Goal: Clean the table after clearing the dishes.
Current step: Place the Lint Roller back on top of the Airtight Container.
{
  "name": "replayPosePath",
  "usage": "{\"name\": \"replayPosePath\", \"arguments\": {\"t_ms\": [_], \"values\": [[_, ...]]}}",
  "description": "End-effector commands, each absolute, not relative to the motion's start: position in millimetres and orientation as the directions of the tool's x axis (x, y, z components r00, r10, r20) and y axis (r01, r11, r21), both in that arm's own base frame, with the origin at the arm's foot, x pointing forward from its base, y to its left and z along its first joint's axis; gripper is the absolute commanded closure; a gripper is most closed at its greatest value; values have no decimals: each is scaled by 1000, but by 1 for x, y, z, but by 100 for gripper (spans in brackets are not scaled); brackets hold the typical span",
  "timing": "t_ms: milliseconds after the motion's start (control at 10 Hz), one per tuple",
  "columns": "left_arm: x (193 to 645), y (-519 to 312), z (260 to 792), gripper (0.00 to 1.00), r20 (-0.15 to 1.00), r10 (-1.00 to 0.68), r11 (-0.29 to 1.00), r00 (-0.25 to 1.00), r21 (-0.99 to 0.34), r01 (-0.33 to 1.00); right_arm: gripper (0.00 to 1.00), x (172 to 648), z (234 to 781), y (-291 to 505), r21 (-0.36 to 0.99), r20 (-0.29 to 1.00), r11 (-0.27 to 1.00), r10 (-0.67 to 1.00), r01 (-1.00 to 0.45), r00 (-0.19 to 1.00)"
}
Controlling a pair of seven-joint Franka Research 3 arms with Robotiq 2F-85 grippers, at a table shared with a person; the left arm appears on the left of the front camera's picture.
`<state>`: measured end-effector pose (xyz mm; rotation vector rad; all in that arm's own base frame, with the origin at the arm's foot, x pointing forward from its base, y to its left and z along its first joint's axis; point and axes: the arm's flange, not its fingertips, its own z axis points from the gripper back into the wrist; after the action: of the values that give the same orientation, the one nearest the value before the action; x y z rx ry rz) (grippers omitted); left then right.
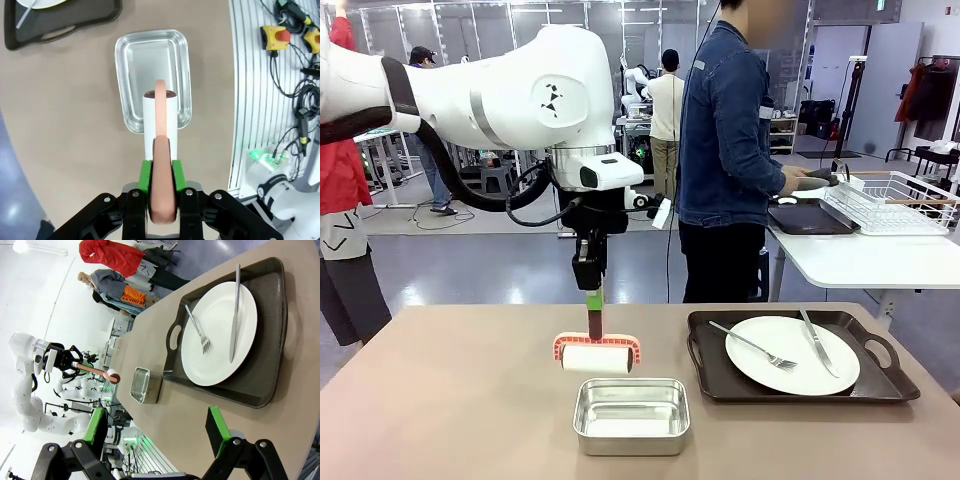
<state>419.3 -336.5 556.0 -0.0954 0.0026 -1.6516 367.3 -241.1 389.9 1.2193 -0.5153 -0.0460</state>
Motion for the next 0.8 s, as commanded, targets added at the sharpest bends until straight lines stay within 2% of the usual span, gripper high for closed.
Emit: {"name": "replayPosePath", "arguments": {"t_ms": [0,200,300,400,500,700], "values": [[424,-342,557,79,67,-994,-90,-86,-57,994,0,366,393,-240,903,360,354,-311,-244,880],[421,-338,555,79,62,-995,-85,-81,-61,995,0,366,393,-240,903,360,354,-311,-244,880],[431,-337,542,79,14,-999,-47,-45,-92,995,0,366,393,-240,903,360,354,-311,-244,880],[437,-344,525,79,41,-998,-61,-56,-145,988,0,366,393,-240,903,360,354,-311,-244,880],[439,-351,515,79,17,-1000,-3,0,-177,984,0,366,393,-240,903,360,354,-311,-244,880],[443,-358,500,79,39,-999,-12,-4,-193,981,0,366,393,-240,903,360,354,-311,-244,880]]}}
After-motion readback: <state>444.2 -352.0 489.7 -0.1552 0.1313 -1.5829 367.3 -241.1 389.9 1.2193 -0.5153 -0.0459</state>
